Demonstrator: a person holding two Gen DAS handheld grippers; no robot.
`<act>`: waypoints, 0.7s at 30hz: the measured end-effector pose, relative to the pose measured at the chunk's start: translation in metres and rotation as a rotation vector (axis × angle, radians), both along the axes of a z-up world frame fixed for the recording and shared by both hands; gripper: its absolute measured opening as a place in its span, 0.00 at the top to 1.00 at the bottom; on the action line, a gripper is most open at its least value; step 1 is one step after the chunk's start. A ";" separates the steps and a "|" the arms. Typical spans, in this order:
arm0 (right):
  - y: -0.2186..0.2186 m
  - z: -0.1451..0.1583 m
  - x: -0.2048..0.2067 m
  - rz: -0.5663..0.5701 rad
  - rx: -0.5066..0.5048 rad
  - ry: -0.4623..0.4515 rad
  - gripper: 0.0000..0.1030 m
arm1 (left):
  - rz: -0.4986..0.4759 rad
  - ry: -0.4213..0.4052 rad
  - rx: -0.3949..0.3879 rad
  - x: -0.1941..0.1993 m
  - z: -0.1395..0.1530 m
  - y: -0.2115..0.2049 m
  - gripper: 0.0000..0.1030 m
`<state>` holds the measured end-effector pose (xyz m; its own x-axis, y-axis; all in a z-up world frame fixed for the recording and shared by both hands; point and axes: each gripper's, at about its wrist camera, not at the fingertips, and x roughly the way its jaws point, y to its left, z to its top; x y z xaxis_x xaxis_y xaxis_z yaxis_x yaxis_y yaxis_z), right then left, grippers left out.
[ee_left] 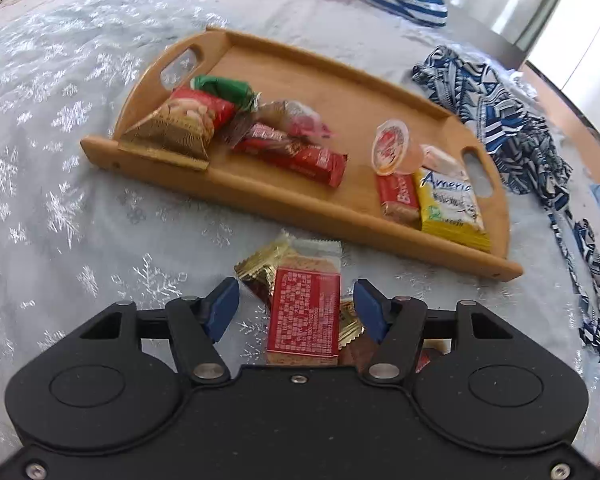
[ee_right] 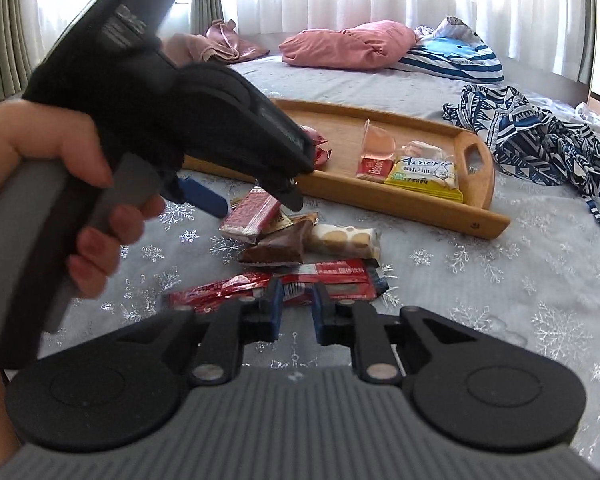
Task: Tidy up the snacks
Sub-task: 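Grasp the red cake packet with the left tool while the right tool grasps the long red bar, then carry the red cake packet and red bar onto the tray and open both tools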
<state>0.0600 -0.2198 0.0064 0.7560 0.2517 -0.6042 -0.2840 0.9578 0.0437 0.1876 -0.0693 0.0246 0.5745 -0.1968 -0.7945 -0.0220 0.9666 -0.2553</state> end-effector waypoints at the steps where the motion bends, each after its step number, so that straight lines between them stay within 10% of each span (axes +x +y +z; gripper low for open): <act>1: 0.000 0.000 0.000 -0.001 0.003 0.000 0.67 | 0.002 -0.003 0.001 0.000 -0.001 -0.001 0.52; 2: -0.001 -0.001 0.000 -0.003 0.005 -0.001 0.66 | 0.001 -0.002 0.002 0.001 -0.002 -0.002 0.67; 15: -0.014 -0.003 0.011 -0.126 0.015 0.071 0.58 | -0.113 -0.032 0.042 -0.011 0.008 0.010 0.69; 21: -0.030 0.002 0.011 -0.078 0.290 0.153 0.53 | -0.124 -0.044 0.059 -0.013 0.016 0.027 0.69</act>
